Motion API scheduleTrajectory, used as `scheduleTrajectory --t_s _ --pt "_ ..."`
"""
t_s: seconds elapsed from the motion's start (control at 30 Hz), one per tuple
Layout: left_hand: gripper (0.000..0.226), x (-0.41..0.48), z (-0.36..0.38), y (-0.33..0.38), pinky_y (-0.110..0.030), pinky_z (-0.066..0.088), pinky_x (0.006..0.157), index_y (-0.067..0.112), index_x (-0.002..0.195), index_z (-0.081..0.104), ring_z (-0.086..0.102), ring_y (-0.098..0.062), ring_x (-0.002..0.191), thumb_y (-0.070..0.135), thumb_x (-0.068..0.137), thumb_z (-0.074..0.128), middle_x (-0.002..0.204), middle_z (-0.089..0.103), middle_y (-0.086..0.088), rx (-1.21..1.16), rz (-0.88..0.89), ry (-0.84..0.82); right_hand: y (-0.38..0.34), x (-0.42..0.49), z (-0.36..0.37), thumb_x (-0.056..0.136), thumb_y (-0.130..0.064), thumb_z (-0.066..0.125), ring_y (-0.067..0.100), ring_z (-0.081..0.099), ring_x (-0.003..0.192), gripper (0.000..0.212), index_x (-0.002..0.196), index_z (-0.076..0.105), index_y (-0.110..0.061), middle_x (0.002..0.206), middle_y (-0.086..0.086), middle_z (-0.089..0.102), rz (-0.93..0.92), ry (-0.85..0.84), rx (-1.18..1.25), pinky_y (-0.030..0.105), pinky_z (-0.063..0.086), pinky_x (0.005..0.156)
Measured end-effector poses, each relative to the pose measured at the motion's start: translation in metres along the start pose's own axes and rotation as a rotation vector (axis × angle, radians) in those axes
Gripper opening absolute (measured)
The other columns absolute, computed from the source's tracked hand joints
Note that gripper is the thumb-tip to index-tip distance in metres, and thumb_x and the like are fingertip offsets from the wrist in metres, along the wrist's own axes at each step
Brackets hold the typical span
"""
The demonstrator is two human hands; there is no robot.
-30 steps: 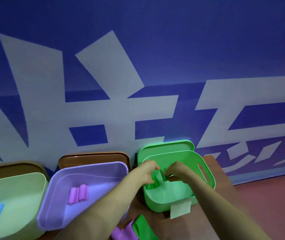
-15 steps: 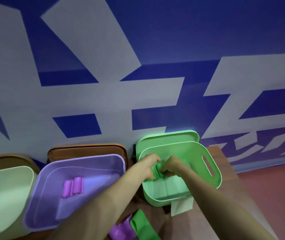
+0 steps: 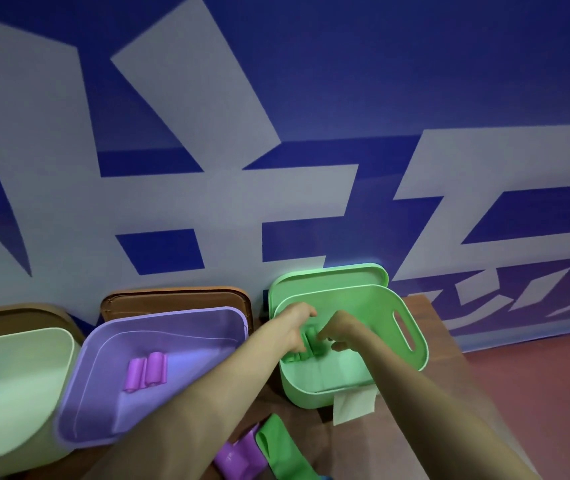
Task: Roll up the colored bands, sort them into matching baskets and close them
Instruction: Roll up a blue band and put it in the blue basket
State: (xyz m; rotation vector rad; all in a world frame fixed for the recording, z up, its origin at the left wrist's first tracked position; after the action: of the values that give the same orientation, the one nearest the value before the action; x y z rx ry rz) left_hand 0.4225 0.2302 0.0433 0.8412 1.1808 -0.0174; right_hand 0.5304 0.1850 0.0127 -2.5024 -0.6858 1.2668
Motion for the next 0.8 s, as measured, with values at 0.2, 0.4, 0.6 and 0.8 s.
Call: scheduleTrajectory --t_s 0.2,0.4,0.6,0.8 --pt "0.047 -0.071 -0.012 0.017 -0.044 0.034 0.107 -0.002 0.139 0.034 0.029 -0.033 0.139 0.012 0.096 0.049 0.15 0.028 -0.022 -0.09 0.122 -0.09 -0.014 -0.076 -0.04 0.09 -0.017 0.064 0.015 0.055 0.065 0.021 0.102 0.062 -0.001 0.091 0.009 0.06 -0.207 0.116 0.264 0.023 0.043 0.057" --pt "0.023 -0.182 -0.067 0.016 -0.041 0.044 0.096 0.003 0.118 0.054 0.053 -0.026 0.11 0.009 0.097 0.047 0.119 0.052 -0.015 -0.126 0.452 -0.105 -0.04 -0.217 -0.056 0.091 -0.02 0.063 0.019 0.064 0.093 0.027 0.114 0.061 -0.007 0.105 0.007 0.067 -0.571 0.174 0.42 0.033 0.051 0.086" --pt "0.013 -0.254 -0.149 -0.043 -0.034 0.049 0.09 0.012 0.099 0.063 0.062 -0.022 0.1 0.008 0.095 0.051 0.103 0.065 -0.005 -0.115 0.708 0.046 -0.052 -0.298 0.007 0.09 -0.014 0.064 0.02 0.067 0.091 0.02 0.11 0.063 -0.01 0.104 0.007 0.067 -0.821 0.187 0.517 0.03 0.055 0.081" --pt "0.01 -0.247 -0.231 -0.151 -0.026 0.047 0.081 0.012 0.097 0.061 0.06 -0.013 0.089 0.008 0.094 0.053 0.097 0.063 -0.004 -0.16 0.679 0.294 -0.061 -0.281 0.141 0.088 -0.012 0.066 0.01 0.059 0.08 0.02 0.106 0.061 -0.02 0.085 -0.007 0.065 -0.914 0.016 0.482 0.032 0.053 0.073"
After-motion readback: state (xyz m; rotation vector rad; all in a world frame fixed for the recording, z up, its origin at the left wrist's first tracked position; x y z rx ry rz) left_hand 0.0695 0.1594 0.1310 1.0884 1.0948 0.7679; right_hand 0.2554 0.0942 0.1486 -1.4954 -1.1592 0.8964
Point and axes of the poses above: each hand's wrist, its own x-axis towards the middle knuckle, its own z-axis out of the palm, y = z × x, the point moved 5 cm from there along x, towards the middle knuckle
